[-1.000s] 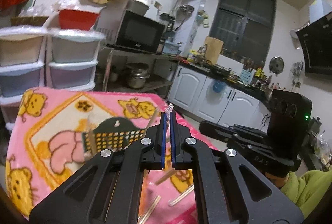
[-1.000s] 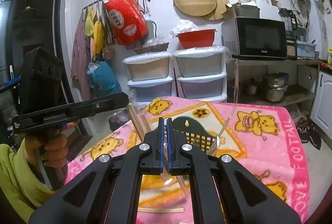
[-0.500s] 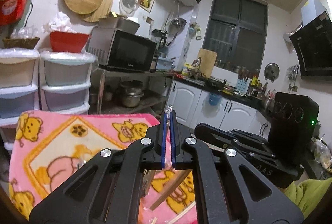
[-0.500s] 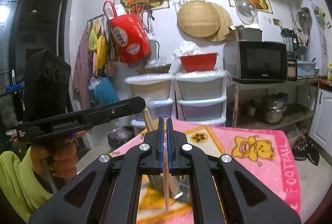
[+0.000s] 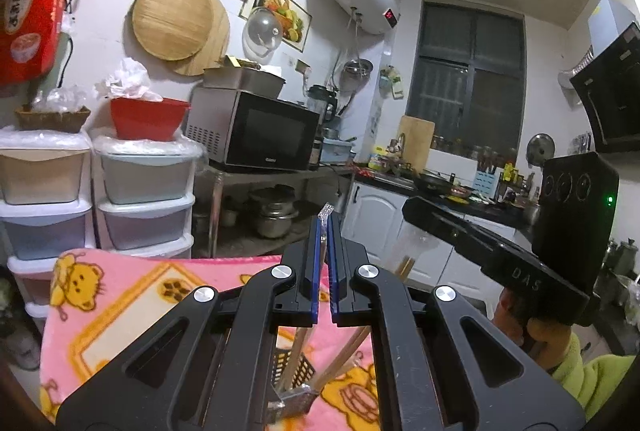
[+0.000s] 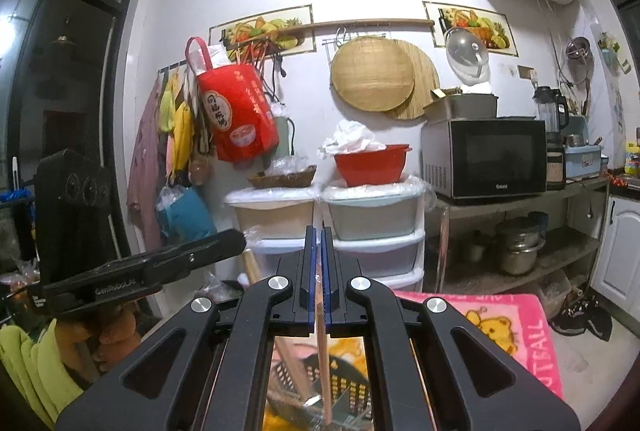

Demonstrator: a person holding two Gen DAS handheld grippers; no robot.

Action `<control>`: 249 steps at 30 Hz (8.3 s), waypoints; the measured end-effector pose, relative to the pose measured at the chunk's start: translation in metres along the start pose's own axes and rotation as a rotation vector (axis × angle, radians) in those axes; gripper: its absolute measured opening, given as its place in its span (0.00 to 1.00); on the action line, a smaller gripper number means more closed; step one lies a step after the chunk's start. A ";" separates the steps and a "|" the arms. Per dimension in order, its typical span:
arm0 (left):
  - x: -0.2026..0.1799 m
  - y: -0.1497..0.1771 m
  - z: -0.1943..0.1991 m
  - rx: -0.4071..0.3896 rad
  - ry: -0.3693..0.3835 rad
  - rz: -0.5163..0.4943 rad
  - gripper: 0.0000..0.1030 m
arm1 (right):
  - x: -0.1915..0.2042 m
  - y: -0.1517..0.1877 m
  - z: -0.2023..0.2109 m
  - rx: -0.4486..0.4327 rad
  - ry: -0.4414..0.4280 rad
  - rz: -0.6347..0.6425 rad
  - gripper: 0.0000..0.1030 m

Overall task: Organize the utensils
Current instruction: 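Raise both tools' chopsticks and lower them into the green caddy, then open the left tool in the caddy while the right tool opens to release its pair, then withdraw both tools from the caddy toward the last wrapped chopsticks on the blanket, then close the left tool on a wrapped chopstick pair while the right tool grasps another pair, then raise both tools' chopsticks and lower them into the green caddy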

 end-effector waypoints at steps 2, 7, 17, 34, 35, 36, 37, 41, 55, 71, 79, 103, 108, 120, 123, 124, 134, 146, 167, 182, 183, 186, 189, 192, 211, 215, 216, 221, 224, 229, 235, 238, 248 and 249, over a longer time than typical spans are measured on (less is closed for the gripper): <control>0.004 -0.002 -0.002 -0.002 -0.012 -0.001 0.02 | -0.002 -0.004 -0.006 -0.003 0.000 0.005 0.03; 0.017 0.002 -0.012 0.006 -0.043 0.011 0.02 | -0.005 -0.004 -0.019 0.003 0.004 0.019 0.03; 0.038 0.026 -0.037 0.048 -0.083 0.025 0.01 | -0.013 0.018 -0.039 0.047 0.039 0.042 0.03; 0.051 0.071 -0.064 0.138 -0.092 0.047 0.02 | -0.030 0.057 -0.060 0.122 0.108 0.063 0.03; 0.052 0.075 -0.065 0.145 -0.094 0.050 0.02 | -0.031 0.059 -0.061 0.127 0.110 0.061 0.03; 0.053 0.077 -0.066 0.150 -0.095 0.054 0.02 | -0.032 0.061 -0.061 0.132 0.111 0.060 0.03; 0.054 0.079 -0.067 0.157 -0.096 0.058 0.02 | -0.033 0.065 -0.063 0.141 0.113 0.058 0.03; 0.058 0.088 -0.070 0.176 -0.099 0.071 0.02 | -0.037 0.075 -0.066 0.163 0.116 0.040 0.03; 0.066 0.107 -0.069 0.213 -0.112 0.104 0.02 | -0.051 0.096 -0.062 0.204 0.136 -0.028 0.04; 0.058 0.118 -0.049 0.264 -0.111 0.118 0.35 | -0.059 0.123 -0.033 0.280 0.171 -0.085 0.32; 0.045 0.123 -0.032 0.282 -0.094 0.105 0.43 | -0.056 0.131 -0.014 0.292 0.178 -0.091 0.41; 0.033 0.152 0.016 0.316 -0.099 0.153 0.72 | -0.040 0.169 0.035 0.354 0.175 -0.112 0.47; 0.026 0.161 0.018 0.333 -0.083 0.154 0.73 | -0.046 0.179 0.045 0.371 0.200 -0.131 0.47; -0.001 0.198 0.013 0.425 -0.017 0.103 0.73 | -0.066 0.217 0.072 0.451 0.275 -0.174 0.47; -0.006 0.214 0.010 0.464 -0.003 0.110 0.73 | -0.071 0.227 0.080 0.468 0.296 -0.185 0.47; -0.007 0.220 0.009 0.477 0.001 0.110 0.73 | -0.073 0.230 0.082 0.472 0.302 -0.189 0.47; -0.010 0.258 -0.002 0.564 -0.001 0.083 0.68 | -0.087 0.257 0.103 0.524 0.358 -0.207 0.47; -0.002 0.297 -0.011 0.663 -0.023 0.085 0.54 | -0.102 0.293 0.121 0.601 0.412 -0.254 0.47; 0.002 0.348 -0.033 0.791 -0.043 0.057 0.35 | -0.156 0.340 0.134 0.690 0.556 -0.455 0.48; 0.000 0.358 -0.044 0.813 -0.052 0.011 0.22 | -0.167 0.342 0.128 0.648 0.564 -0.478 0.05; 0.000 0.358 -0.044 0.813 -0.053 0.007 0.21 | -0.166 0.341 0.127 0.642 0.553 -0.481 0.04; 0.000 0.358 -0.045 0.818 -0.055 -0.008 0.18 | -0.160 0.337 0.123 0.626 0.525 -0.478 0.04; 0.002 0.358 -0.046 0.823 -0.056 -0.001 0.14 | -0.153 0.329 0.116 0.607 0.496 -0.466 0.03; 0.005 0.358 -0.047 0.826 -0.058 0.009 0.10 | -0.146 0.320 0.111 0.588 0.470 -0.448 0.03; 0.031 0.282 -0.024 0.646 -0.116 0.061 0.05 | -0.066 0.230 0.072 0.452 0.252 -0.237 0.03; 0.034 0.256 -0.017 0.587 -0.126 0.068 0.05 | -0.047 0.217 0.062 0.437 0.206 -0.200 0.02; 0.035 0.248 -0.014 0.570 -0.128 0.072 0.05 | -0.042 0.215 0.060 0.434 0.195 -0.191 0.02; 0.037 0.217 -0.003 0.498 -0.131 0.074 0.04 | -0.017 0.196 0.050 0.416 0.129 -0.142 0.02; 0.035 0.200 0.003 0.456 -0.129 0.070 0.04 | -0.001 0.184 0.043 0.404 0.090 -0.103 0.02; 0.032 0.169 0.010 0.386 -0.124 0.051 0.04 | 0.019 0.164 0.036 0.377 0.035 -0.055 0.02; 0.025 0.140 0.014 0.321 -0.100 0.037 0.04 | 0.025 0.140 0.032 0.336 0.020 -0.017 0.01; 0.022 0.125 0.015 0.288 -0.087 0.035 0.04 | 0.026 0.125 0.031 0.305 0.021 0.002 0.01; 0.012 0.070 0.013 0.160 -0.068 0.028 0.04 | 0.030 0.076 0.027 0.199 0.005 0.020 0.01; 0.011 0.064 0.013 0.145 -0.068 0.028 0.04 | 0.031 0.071 0.027 0.187 0.001 0.019 0.01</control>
Point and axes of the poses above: each gripper's, at about its wrist camera, not at the fingertips, and z roughly against the way its jaws point, x to its left, y to its underside, the point moved 7 cm from there along -z, roughly the way its jaws point, and after that the axes turned 6 degrees about -x, right-handed, at the moved point
